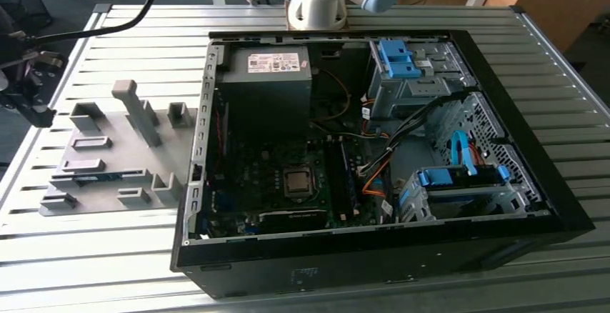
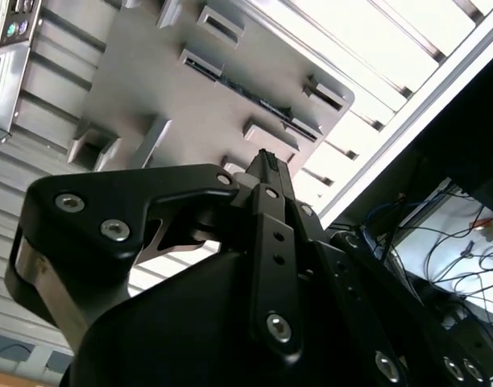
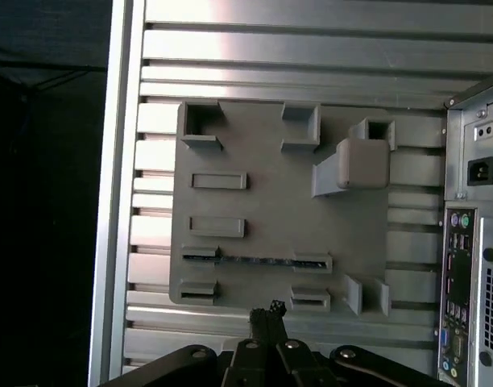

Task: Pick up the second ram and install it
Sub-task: 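Pick up the second ram and move it above second insertion slot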

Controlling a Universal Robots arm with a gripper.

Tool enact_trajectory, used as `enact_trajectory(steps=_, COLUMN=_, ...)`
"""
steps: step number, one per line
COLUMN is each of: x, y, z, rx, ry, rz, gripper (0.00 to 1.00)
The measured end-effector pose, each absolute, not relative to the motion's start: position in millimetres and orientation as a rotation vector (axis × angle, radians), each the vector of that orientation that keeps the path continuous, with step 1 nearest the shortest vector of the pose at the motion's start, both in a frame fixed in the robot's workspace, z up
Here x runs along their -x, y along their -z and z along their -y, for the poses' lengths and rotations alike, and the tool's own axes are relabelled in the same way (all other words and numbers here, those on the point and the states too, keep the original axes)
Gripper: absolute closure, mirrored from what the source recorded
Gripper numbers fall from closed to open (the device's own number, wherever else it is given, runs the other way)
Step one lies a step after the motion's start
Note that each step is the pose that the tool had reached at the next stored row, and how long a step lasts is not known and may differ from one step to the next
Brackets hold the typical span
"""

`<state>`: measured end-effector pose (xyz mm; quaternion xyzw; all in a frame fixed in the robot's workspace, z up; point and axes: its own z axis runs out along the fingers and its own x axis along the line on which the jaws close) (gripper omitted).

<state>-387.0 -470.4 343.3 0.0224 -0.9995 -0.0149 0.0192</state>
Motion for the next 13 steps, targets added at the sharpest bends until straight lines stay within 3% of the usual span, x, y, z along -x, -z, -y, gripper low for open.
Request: enact_trajectory(steps=13, x=387.3, y=-343.1, z=470.5, rx=-0.297, ry=0.042, rz=3.087, gripper=0.89)
